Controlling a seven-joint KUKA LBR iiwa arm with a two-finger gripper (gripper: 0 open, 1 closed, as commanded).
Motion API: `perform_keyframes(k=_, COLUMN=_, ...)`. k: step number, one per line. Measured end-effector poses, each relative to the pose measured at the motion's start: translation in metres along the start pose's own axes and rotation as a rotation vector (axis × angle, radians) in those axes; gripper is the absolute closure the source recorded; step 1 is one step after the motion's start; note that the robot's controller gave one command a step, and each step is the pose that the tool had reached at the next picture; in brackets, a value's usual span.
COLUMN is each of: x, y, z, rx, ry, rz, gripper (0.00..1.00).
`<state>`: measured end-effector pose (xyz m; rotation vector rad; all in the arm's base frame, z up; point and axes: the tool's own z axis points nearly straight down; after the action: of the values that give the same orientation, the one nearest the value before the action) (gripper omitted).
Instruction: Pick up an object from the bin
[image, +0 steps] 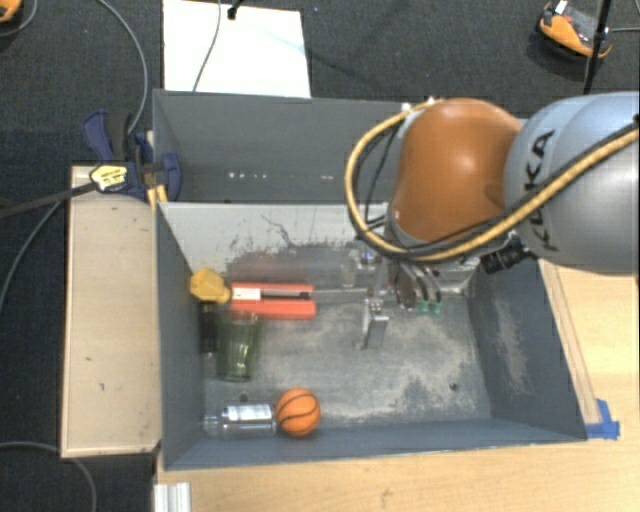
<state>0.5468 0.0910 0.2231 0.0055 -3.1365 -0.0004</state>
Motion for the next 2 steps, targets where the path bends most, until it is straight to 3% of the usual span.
perform_keyframes(k=1, x=-0.001, y=-0.001, z=-0.005, rx=-0.001, ry=-0.009, rz=0.003, gripper=0.0)
perform_keyframes(k=2, x=-0.012, y=0.02, z=0.041, rx=-0.002, ry=-0.011, rz=0.098, gripper=0.0)
